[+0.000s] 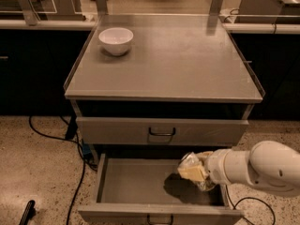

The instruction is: Place 7up can into middle drawer

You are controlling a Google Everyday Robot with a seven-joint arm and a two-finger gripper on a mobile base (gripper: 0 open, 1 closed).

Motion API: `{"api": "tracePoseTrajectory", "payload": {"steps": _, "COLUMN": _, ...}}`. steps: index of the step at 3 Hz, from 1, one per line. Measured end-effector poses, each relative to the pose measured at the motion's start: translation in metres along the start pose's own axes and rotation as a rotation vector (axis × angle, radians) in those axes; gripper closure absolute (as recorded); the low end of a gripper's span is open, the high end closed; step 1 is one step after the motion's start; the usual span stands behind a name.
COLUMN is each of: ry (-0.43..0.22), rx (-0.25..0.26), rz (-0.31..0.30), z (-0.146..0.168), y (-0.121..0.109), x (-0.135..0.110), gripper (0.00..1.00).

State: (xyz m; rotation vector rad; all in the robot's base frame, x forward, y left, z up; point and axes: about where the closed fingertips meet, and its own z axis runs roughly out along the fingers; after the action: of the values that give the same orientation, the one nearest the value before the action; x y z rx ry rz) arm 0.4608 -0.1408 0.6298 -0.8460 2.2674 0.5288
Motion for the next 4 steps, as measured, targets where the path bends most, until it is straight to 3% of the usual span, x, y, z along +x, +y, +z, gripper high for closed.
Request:
{"api": "tracePoseTrajectory", "payload": {"steps": 1, "ry": -0.027, "rx": -0.041, "rz": 0.103, "z": 0.031, "y": -0.005, "x": 0.04, "gripper": 1.0}}
{"api": "tracePoseTrajectory", "payload": {"steps": 2, "ry": -0.058, "rx": -0.105, "rz": 0.177, "z": 0.062, "y": -0.008, "x": 0.065, "gripper": 1.0}}
{"api": "tracePoseTrajectory", "payload": {"steps": 4, "ry": -0.042, "rx": -0.199, "rz": 0.237, "z": 0.115, "y": -0.017, "x": 0.084, "gripper": 1.0}}
